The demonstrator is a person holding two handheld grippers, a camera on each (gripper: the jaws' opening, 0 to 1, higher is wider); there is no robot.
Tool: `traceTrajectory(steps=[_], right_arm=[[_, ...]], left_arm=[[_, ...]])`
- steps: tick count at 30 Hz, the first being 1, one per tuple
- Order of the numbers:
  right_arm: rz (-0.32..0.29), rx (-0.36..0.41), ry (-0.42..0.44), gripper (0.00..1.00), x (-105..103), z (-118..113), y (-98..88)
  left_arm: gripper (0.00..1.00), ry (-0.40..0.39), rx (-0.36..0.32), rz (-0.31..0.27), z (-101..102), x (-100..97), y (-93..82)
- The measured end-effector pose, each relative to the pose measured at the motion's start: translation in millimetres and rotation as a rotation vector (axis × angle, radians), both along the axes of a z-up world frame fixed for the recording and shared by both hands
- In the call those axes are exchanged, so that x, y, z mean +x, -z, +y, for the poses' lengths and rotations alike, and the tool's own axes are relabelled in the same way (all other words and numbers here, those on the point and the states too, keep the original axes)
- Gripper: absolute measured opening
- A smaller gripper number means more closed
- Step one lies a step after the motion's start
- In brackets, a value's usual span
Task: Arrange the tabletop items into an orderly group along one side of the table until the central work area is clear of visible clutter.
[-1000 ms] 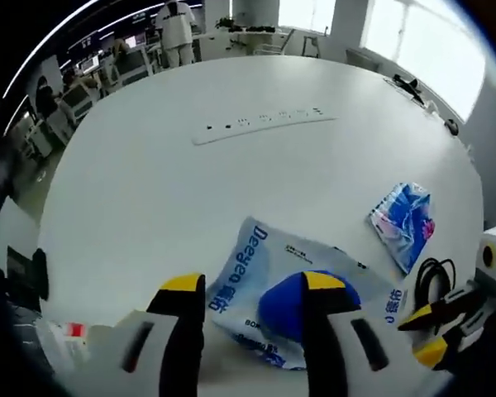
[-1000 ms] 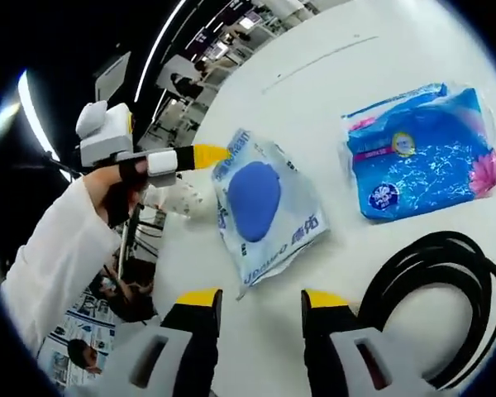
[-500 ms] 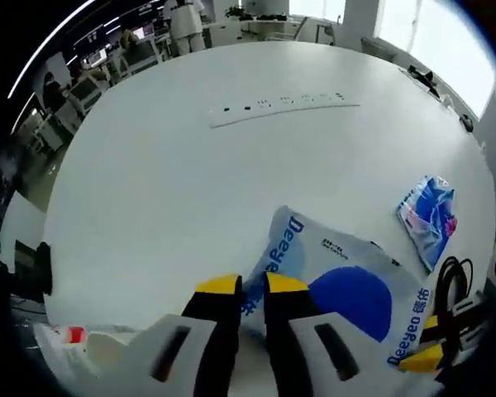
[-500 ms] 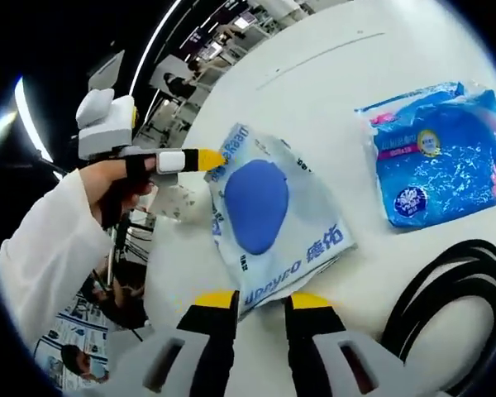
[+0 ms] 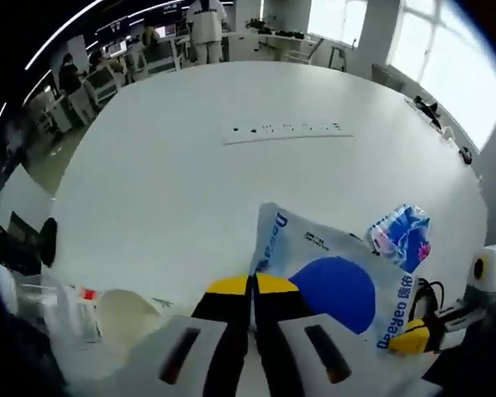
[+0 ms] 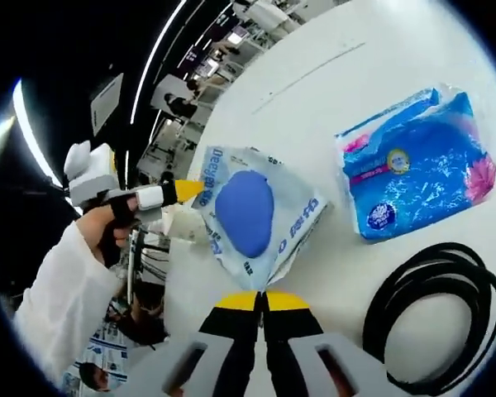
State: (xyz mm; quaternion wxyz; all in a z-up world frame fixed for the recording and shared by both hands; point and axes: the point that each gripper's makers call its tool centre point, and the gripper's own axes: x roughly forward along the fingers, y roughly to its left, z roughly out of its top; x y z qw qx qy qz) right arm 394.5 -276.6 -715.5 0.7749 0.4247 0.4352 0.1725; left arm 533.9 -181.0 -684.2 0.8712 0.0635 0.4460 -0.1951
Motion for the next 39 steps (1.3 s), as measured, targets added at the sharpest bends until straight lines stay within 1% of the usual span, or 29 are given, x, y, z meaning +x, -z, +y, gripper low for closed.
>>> traceTrajectory(steps=[1,3,9,10,12,14,15,16,17,18,19,20,22,24,26,28,29,32,39], right_arm=[[-0.006,-0.001,0.009,0.0,-1,-5,-4.5],[-0.02,0.014,0.019,0.0,-2,-11,-14.2],[-0.072,0.034,0.029,0.0,-2,-26,-38.4],[-0.089,0.033,0.026,0.0,-1,-29,-44.5],[-0.108,0.032,0.03,0.0,0,-34,-51.1],[-0.128,0.038,0.033,0.0,0,-39,-60.6],[-0.137,0.035,0.034,0.0,0,-41,-63.2],[-0.144,0.035,0.035,0.0,0,-43,-65.6],[-0.154,0.037,0.039,0.0,-1,-45,-69.2],[-0.157,0.039,0.046,0.0,-1,-47,-71.1],[-0.159,0.046,0.059,0.0,-1,-50,-73.1],[-0.161,0.056,0.07,0.0,-2,-52,-75.2],[-0.172,0.06,0.08,0.0,-4,-58,-79.1],[-0.182,0.069,0.094,0.0,-5,-62,-82.9],[-0.19,0.081,0.104,0.0,-7,-65,-86.8],[-0.194,0.091,0.101,0.0,-9,-63,-90.0],[-0.201,0.088,0.098,0.0,-11,-61,-91.8],[-0.21,0.091,0.097,0.0,-12,-61,-93.2],[-0.214,0.104,0.102,0.0,-10,-61,-94.6]], left_arm=[[0.0,-0.025,-0.02,-0.013,3,-3.8,-8.1],[0.0,-0.071,-0.047,-0.029,9,-11.3,-18.8],[0.0,-0.093,-0.06,-0.054,21,-36.8,-38.0],[0.0,-0.087,-0.059,-0.072,22,-41.6,-43.6],[0.0,-0.087,-0.06,-0.086,25,-48.6,-50.1],[0.0,-0.091,-0.077,-0.094,27,-56.8,-57.6],[0.0,-0.089,-0.091,-0.095,27,-60.0,-60.4],[0.0,-0.08,-0.116,-0.117,26,-64.3,-67.2],[0.0,-0.068,-0.129,-0.121,24,-68.3,-70.6],[0.0,-0.005,-0.173,-0.128,16,-74.7,-75.7],[0.0,0.008,-0.192,-0.136,14,-78.9,-79.3],[0.0,0.009,-0.185,-0.147,16,-85.1,-82.9],[0.0,0.015,-0.187,-0.157,18,-93.2,-86.0],[0.0,-0.006,-0.217,-0.166,20,-101.2,-88.4],[0.0,-0.029,-0.231,-0.171,25,-104.8,-84.3],[0.0,-0.05,-0.224,-0.157,27,-111.5,-79.4],[0.0,-0.063,-0.236,-0.156,28,-113.6,-78.6],[0.0,-0.092,-0.254,-0.161,29,-115.2,-81.4],[0.0,-0.096,-0.251,-0.163,29,-112.8,-84.3]])
